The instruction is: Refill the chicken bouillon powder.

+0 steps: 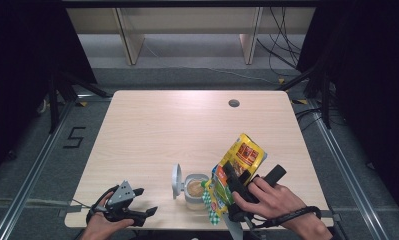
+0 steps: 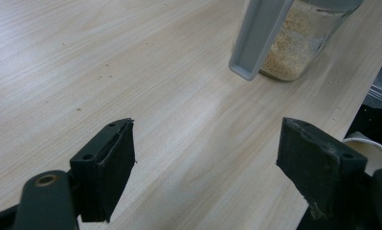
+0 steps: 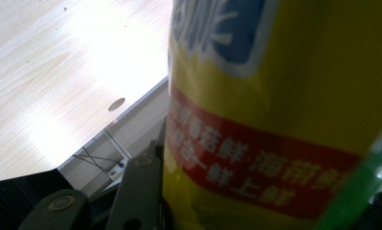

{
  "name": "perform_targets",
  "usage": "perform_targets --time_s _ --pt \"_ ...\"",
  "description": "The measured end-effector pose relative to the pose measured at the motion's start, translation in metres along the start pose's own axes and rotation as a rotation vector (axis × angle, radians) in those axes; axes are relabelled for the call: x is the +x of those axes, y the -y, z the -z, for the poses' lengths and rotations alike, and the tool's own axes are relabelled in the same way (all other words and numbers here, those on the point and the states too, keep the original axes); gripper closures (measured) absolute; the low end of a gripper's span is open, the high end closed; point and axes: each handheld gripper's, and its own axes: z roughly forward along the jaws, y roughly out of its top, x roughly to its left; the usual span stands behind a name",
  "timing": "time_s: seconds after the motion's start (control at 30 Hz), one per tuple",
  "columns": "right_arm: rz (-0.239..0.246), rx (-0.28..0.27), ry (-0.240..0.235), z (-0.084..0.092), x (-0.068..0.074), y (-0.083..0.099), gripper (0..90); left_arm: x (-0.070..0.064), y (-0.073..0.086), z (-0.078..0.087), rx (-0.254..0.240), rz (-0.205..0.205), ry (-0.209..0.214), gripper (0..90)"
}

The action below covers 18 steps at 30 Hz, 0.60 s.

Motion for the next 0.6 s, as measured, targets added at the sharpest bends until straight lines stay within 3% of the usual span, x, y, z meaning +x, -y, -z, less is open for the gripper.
perform_targets --time_s 0.13,0.17,0.6 --pt "0.002 -0.006 0.003 -0.0004 0.0 0.0 65.3 -0.0013 0.0002 -0.001 -0.014 0.018 0.003 20.0" --pt "-0.001 -0.008 0.002 -0.0005 0.0002 0.0 65.3 0.0 0.0 0.0 0.001 -0.001 0.0 20.0" --pt "-0.008 -0.011 -0.001 -0.0009 0.0007 0.0008 65.3 -0.0001 -0.0001 0.0 0.0 -0.002 0.001 20.0"
